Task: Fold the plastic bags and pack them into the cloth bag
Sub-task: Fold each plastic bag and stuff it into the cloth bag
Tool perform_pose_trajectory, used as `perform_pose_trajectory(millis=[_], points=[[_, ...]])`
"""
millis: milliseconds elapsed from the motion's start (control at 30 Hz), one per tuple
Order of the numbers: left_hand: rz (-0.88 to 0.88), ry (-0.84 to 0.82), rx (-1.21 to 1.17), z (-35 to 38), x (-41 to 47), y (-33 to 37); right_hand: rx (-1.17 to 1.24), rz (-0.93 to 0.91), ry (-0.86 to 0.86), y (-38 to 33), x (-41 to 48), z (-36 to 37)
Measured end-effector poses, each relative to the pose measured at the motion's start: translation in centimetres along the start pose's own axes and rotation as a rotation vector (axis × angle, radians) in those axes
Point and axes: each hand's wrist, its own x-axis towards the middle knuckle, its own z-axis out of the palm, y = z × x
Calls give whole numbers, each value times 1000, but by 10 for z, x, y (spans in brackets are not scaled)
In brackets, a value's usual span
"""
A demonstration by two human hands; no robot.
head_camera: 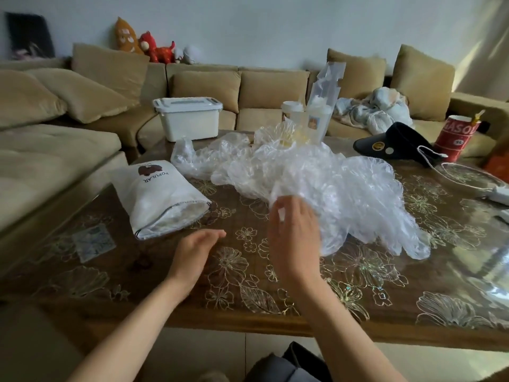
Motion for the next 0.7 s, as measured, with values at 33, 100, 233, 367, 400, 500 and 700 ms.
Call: perform_pose_trajectory(millis=[33, 100, 233, 367, 400, 500, 700], points=[[-2, -23, -9, 1, 0, 2, 70, -51, -65, -13, -6, 5], [-39, 1, -108, -3, 0, 5, 126, -212, -257, -36, -17, 18], [-272, 16, -590, -23, 11, 7, 144, -332, -805, -57, -34, 33], [-248, 16, -559, -27, 9, 8, 360, -23, -872, -64, -25, 39], [-244, 16, -592, -26, 7, 6, 420, 90, -812, -65, -21, 41], [-291, 46, -709, -32, 5, 6, 444, 409, -501, -62, -9, 49], [-400, 114, -805, -41, 13, -9, 170, 787, -494, -7, 14, 58]])
